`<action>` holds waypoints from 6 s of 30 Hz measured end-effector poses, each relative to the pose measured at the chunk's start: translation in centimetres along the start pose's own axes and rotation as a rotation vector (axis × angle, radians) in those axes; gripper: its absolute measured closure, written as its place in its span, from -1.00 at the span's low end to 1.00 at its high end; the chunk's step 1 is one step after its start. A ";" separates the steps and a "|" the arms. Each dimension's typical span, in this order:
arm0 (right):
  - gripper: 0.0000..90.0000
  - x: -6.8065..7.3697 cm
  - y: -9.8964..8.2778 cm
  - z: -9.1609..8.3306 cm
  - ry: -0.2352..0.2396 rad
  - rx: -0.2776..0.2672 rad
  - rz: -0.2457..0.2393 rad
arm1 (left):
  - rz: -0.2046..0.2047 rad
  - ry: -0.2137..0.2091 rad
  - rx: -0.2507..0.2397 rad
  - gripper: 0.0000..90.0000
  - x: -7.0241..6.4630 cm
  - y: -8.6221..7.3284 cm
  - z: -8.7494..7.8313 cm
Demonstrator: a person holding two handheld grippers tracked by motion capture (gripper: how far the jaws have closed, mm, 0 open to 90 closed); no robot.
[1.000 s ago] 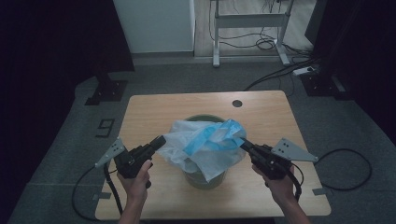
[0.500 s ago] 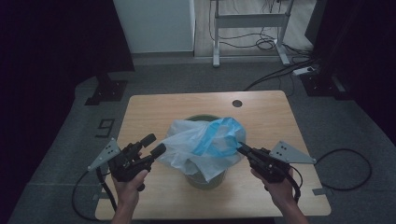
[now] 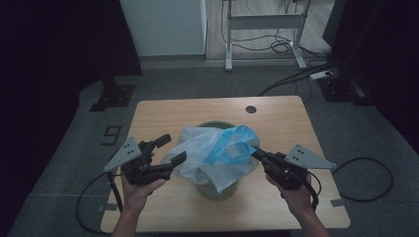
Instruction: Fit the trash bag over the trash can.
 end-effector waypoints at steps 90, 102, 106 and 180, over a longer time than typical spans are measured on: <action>0.98 -1.9 -9.3 -3.7 -0.011 0.167 0.131 | -0.366 -0.106 -0.138 0.99 3.2 -11.1 -3.6; 0.97 -2.6 -11.6 -1.9 -0.023 0.287 0.136 | -0.434 -0.086 -0.061 0.99 4.6 -13.2 -3.1; 0.91 -3.1 -11.6 -1.2 -0.041 0.287 0.142 | -0.419 -0.059 -0.055 0.74 4.5 -12.9 -2.9; 0.98 -6.4 -1.8 7.2 -0.196 0.136 0.047 | -0.240 0.063 -0.038 0.98 6.3 -4.4 -0.8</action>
Point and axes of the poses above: each handheld gripper's, and its own axes: z roughly forward along the jaws, y roughly out of its top, x roughly to its left, the point moved 1 cm from there along z, roughly forward along the jaws, and after that the axes turned 12 degrees about -y, right-handed, at the moved point
